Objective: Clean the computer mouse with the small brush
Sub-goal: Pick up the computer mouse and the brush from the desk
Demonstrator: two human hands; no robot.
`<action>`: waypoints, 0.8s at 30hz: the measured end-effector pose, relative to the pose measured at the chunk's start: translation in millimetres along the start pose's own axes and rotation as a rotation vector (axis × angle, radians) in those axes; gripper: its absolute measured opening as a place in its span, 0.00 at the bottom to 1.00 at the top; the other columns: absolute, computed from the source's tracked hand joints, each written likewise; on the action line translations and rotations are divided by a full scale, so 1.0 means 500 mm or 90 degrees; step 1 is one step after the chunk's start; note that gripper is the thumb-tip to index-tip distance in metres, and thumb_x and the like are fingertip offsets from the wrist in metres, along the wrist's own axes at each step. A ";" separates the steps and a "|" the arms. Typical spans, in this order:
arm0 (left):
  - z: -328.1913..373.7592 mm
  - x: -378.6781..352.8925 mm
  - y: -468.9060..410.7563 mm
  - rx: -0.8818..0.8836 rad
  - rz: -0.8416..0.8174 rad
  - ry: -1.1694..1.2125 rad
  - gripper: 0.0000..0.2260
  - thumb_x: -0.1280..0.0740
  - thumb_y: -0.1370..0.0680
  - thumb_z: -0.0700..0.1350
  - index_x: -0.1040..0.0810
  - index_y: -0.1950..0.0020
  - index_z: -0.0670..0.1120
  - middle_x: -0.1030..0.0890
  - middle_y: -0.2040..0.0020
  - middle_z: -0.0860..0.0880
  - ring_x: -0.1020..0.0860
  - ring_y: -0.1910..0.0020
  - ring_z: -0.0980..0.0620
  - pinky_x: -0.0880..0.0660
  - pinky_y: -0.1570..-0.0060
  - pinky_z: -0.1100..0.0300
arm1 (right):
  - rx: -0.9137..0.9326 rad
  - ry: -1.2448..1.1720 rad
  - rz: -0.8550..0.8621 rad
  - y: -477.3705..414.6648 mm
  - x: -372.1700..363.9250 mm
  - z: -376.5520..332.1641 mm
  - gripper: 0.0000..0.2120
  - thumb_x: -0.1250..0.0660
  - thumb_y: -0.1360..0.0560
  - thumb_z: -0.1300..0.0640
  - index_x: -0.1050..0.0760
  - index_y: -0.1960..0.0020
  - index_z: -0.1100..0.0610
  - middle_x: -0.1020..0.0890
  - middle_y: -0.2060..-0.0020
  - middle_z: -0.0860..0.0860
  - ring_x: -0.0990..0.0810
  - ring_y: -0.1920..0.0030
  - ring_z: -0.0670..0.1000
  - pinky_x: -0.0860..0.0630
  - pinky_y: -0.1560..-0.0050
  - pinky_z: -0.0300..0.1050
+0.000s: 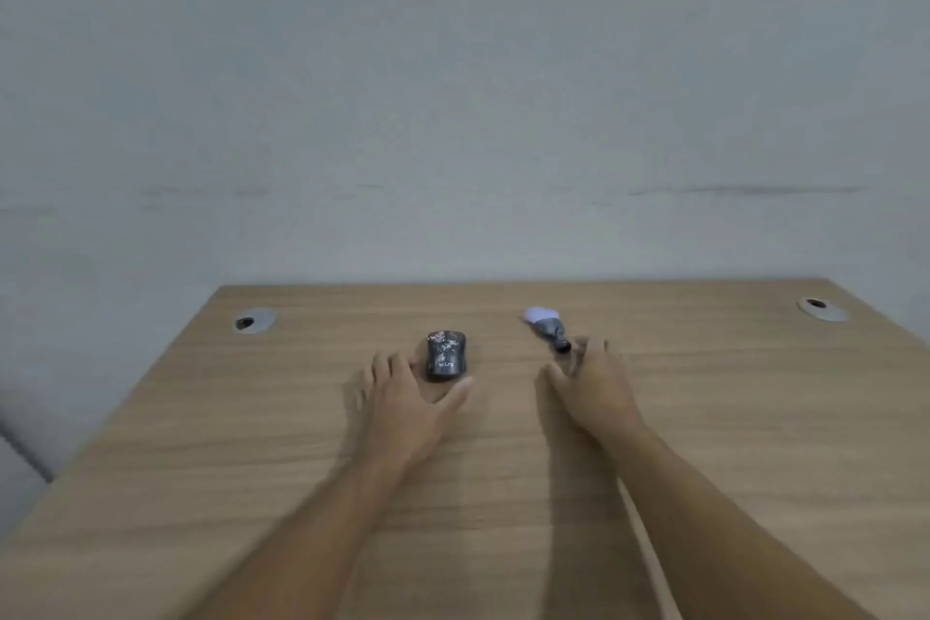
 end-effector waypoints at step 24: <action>-0.017 -0.039 -0.129 -0.084 0.004 -0.021 0.33 0.31 0.24 0.74 0.24 0.28 0.52 0.24 0.33 0.52 0.27 0.28 0.47 0.32 0.29 0.53 | 0.122 -0.061 0.061 -0.089 -0.059 -0.050 0.11 0.30 0.16 0.48 0.18 0.38 0.53 0.14 0.51 0.47 0.20 0.54 0.50 0.31 0.56 0.44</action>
Point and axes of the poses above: each hand's wrist, its own y-axis away from the middle knuckle, its own x-axis out of the back of the hand, z = x × y, the point moved 6 cm from there along -y, towards the middle knuckle
